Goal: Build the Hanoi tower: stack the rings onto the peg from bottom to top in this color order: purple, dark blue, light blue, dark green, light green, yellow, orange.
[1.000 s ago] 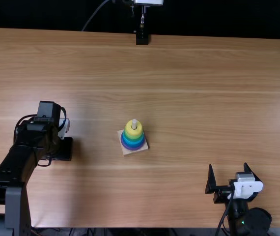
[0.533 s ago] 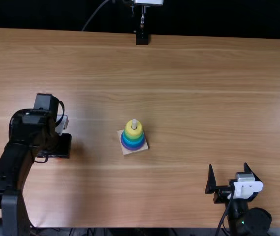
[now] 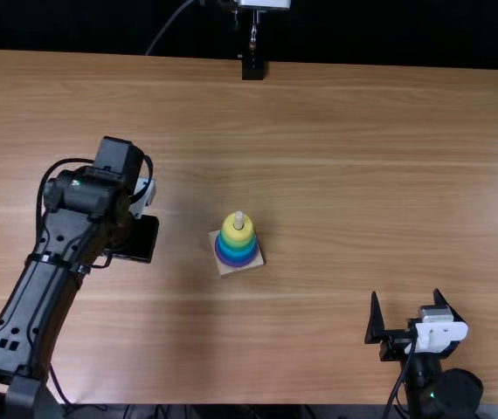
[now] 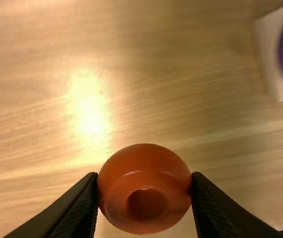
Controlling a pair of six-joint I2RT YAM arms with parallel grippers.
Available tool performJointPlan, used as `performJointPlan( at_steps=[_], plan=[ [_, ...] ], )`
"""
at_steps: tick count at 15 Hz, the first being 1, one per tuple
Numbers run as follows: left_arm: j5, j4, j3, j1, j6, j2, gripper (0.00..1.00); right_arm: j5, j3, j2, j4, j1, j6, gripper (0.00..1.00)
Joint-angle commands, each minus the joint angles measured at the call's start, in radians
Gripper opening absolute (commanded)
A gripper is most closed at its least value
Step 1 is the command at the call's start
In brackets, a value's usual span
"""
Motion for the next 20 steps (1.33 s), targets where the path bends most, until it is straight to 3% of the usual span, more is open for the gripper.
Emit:
performJointPlan(
  at_steps=[1, 7, 9, 15, 17, 20],
  plan=[
    [0.005, -0.003, 0.077, -0.037, -0.075, -0.020, 0.00, -0.015, -0.063, -0.013, -0.076, -0.012, -0.007, 1.00],
    [0.017, 0.017, 0.257, -0.143, -0.234, 0.032, 0.00, -0.015, -0.063, -0.013, -0.076, -0.012, -0.007, 1.00],
    [0.017, 0.016, 0.313, -0.178, -0.265, 0.056, 0.00, -0.015, -0.063, -0.013, -0.076, -0.012, -0.007, 1.00],
    [0.018, 0.004, 0.419, -0.272, -0.304, 0.116, 0.00, -0.015, -0.063, -0.013, -0.076, -0.012, -0.007, 1.00],
    [0.018, 0.004, 0.425, -0.296, -0.346, 0.139, 0.00, -0.015, -0.063, -0.013, -0.076, -0.012, -0.007, 1.00],
    [0.018, 0.014, 0.425, -0.327, -0.355, 0.142, 0.00, -0.015, -0.063, -0.013, -0.076, -0.012, -0.007, 1.00]
  ],
)
